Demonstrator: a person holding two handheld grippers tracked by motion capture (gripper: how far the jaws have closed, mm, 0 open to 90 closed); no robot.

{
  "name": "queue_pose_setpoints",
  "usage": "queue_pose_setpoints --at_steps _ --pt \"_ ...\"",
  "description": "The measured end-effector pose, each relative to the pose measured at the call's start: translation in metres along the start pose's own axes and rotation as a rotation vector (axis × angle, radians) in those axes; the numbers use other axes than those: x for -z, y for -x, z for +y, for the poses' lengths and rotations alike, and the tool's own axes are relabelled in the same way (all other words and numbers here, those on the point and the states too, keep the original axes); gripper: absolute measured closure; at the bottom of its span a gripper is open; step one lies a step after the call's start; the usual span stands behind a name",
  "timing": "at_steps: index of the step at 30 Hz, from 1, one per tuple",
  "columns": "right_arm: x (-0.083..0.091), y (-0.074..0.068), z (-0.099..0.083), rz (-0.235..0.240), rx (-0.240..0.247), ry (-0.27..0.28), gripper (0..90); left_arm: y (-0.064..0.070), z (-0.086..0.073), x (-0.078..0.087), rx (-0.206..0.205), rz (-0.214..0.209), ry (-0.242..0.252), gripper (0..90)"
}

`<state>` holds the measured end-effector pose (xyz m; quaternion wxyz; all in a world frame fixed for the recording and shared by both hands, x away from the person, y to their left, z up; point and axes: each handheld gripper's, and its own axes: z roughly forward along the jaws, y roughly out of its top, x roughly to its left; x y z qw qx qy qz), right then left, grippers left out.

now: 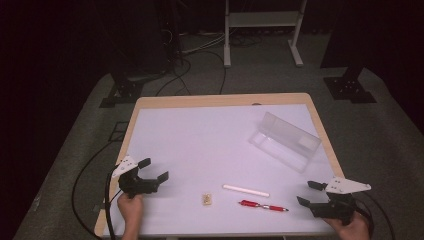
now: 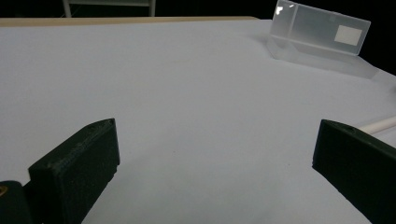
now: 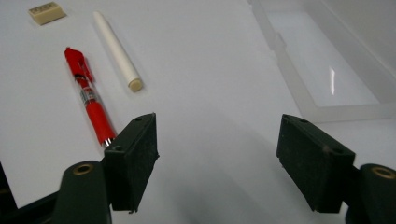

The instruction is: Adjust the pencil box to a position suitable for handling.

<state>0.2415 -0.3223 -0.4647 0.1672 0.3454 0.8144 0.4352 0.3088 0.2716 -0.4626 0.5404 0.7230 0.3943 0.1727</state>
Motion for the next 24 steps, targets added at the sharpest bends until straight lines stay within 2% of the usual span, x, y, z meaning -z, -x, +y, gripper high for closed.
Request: queue_pose_setpoints --at_steps 3,7,13,17,24 --pt "-0.001 0.001 0.005 0.004 -0.006 -0.002 26.7 -0.001 0.0 0.0 0.006 0.0 0.005 0.0" --pt "-0.006 0.001 0.015 0.001 0.014 -0.024 26.4 -0.002 0.0 0.0 0.019 0.007 0.006 0.0" --pt "-0.011 0.003 0.032 0.005 0.046 -0.036 26.5 0.0 0.0 0.0 0.009 0.004 0.0 0.1" --pt "-0.016 0.008 0.045 0.033 0.029 -0.052 26.3 -0.001 0.0 0.0 0.018 0.011 -0.005 0.1" --pt "-0.021 0.014 0.064 0.039 0.046 -0.058 25.1 0.0 0.0 -0.001 0.009 0.012 -0.008 0.0"
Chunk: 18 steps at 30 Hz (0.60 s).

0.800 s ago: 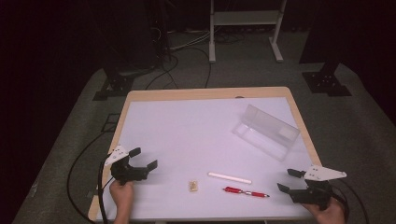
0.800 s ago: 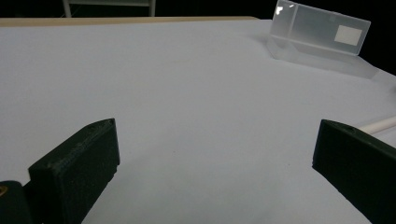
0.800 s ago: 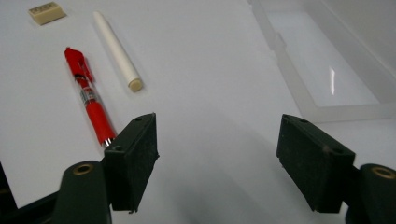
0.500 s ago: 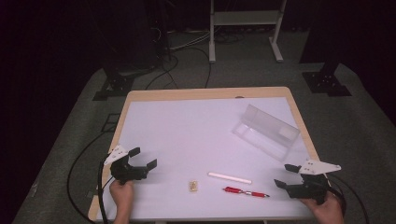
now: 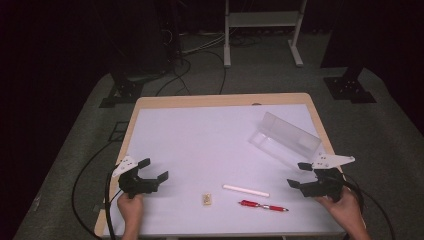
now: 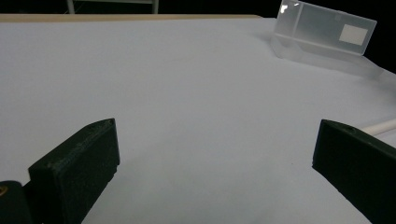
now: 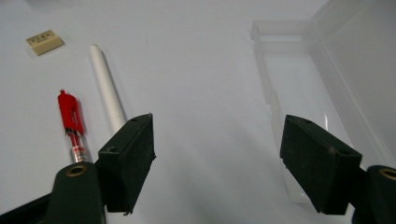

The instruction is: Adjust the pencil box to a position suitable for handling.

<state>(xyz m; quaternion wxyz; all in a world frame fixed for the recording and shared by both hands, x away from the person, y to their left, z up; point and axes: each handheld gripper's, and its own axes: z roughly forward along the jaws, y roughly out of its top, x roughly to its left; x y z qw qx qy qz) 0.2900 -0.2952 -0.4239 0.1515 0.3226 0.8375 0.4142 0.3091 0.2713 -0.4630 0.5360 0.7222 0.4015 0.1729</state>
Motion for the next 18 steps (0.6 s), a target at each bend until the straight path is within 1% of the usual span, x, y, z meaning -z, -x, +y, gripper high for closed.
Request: queue_pose_setpoints --at_steps 5,10,14,18 --pt "-0.003 0.005 0.01 0.006 -0.004 -0.012 24.1 0.0 0.0 0.0 0.003 0.002 -0.002 0.1" --pt "-0.008 0.009 0.019 0.008 0.007 -0.025 23.0 0.0 0.0 0.0 0.006 0.002 -0.001 0.0" --pt "-0.012 0.012 0.026 0.009 0.014 -0.043 23.0 0.0 0.0 0.0 0.001 0.002 -0.003 0.0" --pt "-0.016 0.014 0.035 0.012 0.02 -0.042 23.5 -0.001 0.0 0.0 0.007 0.003 0.0 0.0"
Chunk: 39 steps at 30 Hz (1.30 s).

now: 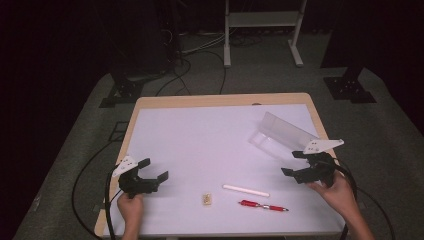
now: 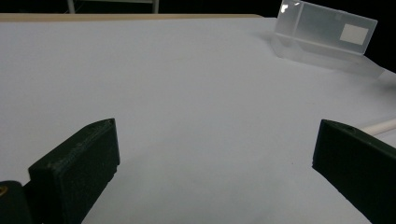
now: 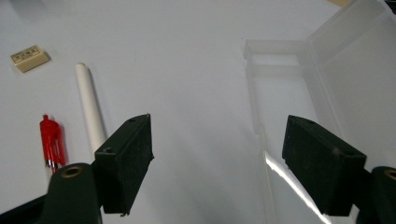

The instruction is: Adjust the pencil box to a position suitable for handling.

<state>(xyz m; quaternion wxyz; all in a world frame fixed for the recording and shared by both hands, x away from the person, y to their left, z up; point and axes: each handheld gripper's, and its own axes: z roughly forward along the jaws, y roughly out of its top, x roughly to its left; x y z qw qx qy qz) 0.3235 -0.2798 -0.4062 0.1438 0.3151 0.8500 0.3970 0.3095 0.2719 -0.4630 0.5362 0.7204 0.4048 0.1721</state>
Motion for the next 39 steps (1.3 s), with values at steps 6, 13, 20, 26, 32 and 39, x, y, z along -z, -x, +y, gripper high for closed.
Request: queue_pose_setpoints --at_steps 6,13,20,26,32,39 --pt "-0.011 0.005 0.011 -0.005 0.019 -0.027 25.7 0.0 0.0 0.0 -0.003 0.0 0.0 0.1" --pt "-0.03 0.014 0.016 -0.01 0.035 -0.075 32.0 0.0 0.0 0.0 0.001 -0.001 0.0 0.0" --pt "-0.045 0.022 0.021 -0.011 0.04 -0.125 37.5 0.0 0.0 0.0 0.001 -0.001 -0.001 0.0" --pt "-0.055 0.028 0.022 -0.007 0.036 -0.163 43.3 0.0 0.0 0.0 0.001 -0.002 -0.002 0.0" --pt "-0.065 0.036 0.019 -0.01 0.022 -0.189 47.8 0.0 0.0 0.0 0.003 -0.002 0.0 0.1" --pt "-0.075 0.04 0.015 -0.016 0.04 -0.228 56.8 0.0 0.0 0.0 0.003 -0.001 -0.001 0.0"
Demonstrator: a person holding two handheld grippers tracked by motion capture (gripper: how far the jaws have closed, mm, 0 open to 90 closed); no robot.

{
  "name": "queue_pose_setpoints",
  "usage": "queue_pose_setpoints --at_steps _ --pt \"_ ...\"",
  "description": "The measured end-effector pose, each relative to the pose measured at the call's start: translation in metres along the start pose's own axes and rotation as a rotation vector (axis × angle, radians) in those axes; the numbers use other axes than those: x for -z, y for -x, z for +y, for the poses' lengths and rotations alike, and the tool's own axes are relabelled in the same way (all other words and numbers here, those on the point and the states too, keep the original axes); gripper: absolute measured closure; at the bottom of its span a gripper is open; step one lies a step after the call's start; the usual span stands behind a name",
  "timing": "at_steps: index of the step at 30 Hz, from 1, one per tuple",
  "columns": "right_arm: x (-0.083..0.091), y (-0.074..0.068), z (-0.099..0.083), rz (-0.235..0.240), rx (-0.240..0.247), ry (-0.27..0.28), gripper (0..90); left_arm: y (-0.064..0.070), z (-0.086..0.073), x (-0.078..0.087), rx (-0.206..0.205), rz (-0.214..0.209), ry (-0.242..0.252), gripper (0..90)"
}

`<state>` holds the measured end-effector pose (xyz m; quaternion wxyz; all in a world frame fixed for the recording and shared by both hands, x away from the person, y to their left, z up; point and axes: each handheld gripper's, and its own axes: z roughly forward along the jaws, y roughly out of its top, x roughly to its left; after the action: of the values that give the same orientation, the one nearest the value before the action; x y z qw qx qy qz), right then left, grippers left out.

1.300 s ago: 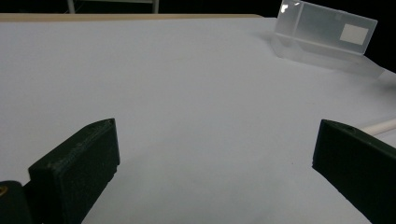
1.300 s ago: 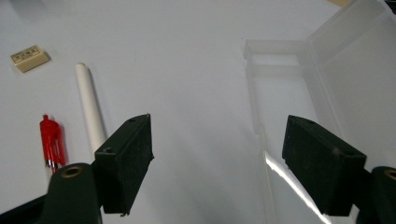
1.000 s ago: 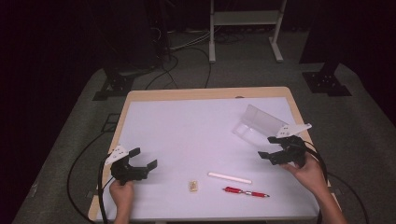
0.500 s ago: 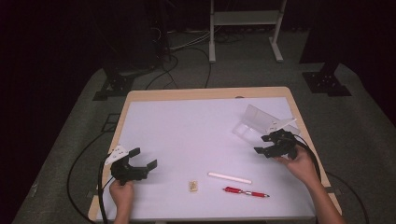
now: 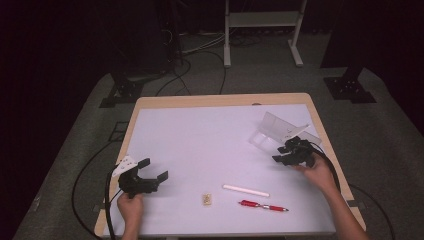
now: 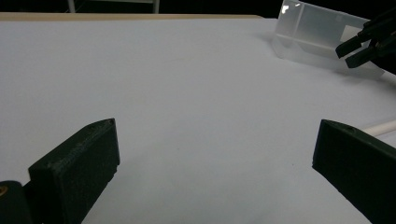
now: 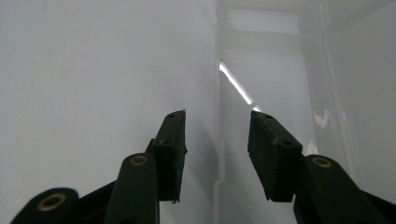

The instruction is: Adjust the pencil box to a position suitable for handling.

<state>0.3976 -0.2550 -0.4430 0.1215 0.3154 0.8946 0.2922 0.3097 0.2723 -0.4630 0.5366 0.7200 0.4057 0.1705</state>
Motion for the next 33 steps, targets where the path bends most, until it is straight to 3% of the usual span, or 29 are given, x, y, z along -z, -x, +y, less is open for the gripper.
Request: queue_pose_setpoints --at_steps 11,19,33 --pt "-0.012 0.006 -0.003 0.015 0.022 -0.039 73.4 0.0 0.0 0.0 0.001 0.0 -0.001 0.0" --pt "-0.015 0.004 -0.002 0.013 0.061 -0.031 84.2 0.0 0.0 0.0 0.003 -0.001 -0.001 0.0" --pt "-0.013 -0.005 0.001 -0.021 0.141 -0.048 85.7 0.0 0.0 0.0 0.005 -0.002 -0.001 0.0"
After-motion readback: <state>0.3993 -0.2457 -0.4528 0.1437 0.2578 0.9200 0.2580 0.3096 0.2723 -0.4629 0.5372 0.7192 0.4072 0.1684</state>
